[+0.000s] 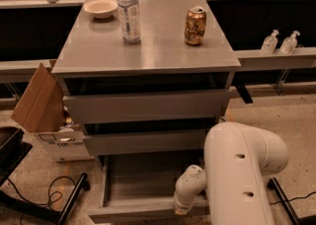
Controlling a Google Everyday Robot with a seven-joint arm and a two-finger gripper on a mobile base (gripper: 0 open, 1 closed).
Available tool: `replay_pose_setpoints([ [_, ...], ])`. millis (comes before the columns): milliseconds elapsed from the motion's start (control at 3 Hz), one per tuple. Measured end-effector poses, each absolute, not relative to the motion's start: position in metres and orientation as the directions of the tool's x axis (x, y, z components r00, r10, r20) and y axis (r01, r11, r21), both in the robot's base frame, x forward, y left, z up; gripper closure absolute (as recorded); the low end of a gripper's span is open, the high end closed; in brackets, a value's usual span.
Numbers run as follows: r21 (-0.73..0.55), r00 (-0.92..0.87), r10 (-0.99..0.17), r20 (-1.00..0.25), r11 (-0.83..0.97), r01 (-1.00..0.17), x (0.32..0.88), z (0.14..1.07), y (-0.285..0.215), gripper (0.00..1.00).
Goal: Open bottom drawer
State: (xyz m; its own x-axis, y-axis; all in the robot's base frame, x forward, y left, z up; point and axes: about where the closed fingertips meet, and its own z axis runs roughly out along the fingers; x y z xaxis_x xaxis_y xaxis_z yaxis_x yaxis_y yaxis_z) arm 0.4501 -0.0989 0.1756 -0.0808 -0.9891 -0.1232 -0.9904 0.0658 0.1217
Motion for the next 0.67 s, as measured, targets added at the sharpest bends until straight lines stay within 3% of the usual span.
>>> replay_pose_setpoints([
  [667, 0.127, -0.081, -0.989, -0.123, 0.065, -0.99, 0.4473, 0.1736, -0.0988, 0.28],
])
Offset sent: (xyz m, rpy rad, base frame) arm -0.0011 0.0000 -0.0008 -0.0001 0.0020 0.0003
